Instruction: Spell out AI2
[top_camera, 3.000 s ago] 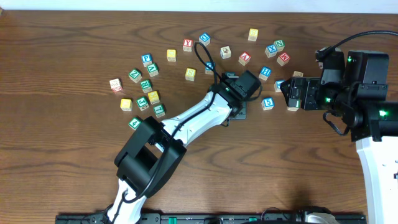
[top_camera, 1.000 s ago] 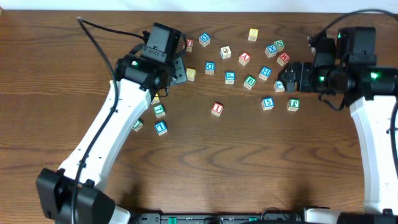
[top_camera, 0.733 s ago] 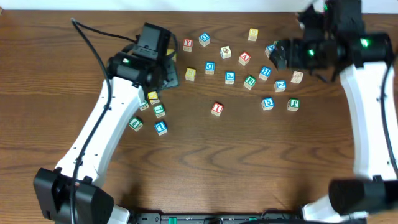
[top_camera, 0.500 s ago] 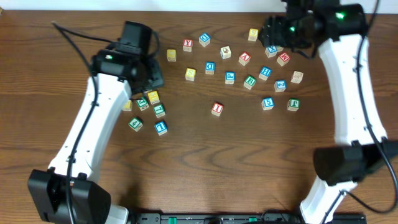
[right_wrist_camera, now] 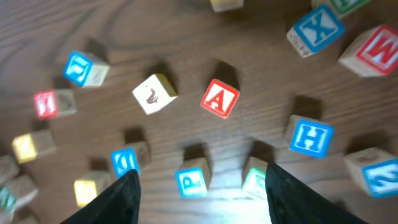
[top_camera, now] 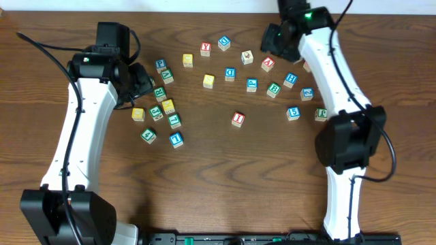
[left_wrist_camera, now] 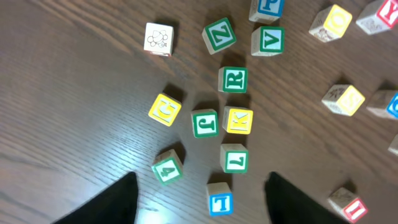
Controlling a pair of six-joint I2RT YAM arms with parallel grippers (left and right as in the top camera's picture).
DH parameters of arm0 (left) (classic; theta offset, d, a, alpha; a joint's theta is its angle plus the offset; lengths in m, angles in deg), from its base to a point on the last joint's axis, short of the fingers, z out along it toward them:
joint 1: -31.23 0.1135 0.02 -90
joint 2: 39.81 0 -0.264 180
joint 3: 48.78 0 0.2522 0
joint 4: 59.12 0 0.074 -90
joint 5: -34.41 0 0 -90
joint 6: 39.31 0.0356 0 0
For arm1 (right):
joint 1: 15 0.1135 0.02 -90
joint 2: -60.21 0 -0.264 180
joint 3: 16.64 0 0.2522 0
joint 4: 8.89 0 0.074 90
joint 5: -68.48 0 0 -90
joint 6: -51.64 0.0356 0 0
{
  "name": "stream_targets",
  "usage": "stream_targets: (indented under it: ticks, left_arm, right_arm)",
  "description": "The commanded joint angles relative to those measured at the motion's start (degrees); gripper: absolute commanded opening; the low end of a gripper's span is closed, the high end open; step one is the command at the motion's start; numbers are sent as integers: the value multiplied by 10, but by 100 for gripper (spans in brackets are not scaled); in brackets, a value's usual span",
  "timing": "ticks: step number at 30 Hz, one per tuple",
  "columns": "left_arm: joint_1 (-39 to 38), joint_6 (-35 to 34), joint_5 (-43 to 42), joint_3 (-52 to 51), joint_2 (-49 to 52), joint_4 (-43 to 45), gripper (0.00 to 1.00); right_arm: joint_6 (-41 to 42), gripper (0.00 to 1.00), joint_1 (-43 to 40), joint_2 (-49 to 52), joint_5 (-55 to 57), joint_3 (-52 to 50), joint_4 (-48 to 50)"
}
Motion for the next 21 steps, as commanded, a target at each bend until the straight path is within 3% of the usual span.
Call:
stream_targets:
  ticks: [1, 7, 21]
  left_arm:
    - [0, 5, 8, 6, 1, -3, 68]
    - [0, 5, 8, 5, 1, -4, 74]
    - [0, 12, 53, 5, 1, -3, 81]
  right_arm:
    - [57, 57, 5, 30, 25, 12, 12]
    - [65, 49, 4, 74, 28, 12, 36]
    - [54, 47, 3, 122, 47, 10, 97]
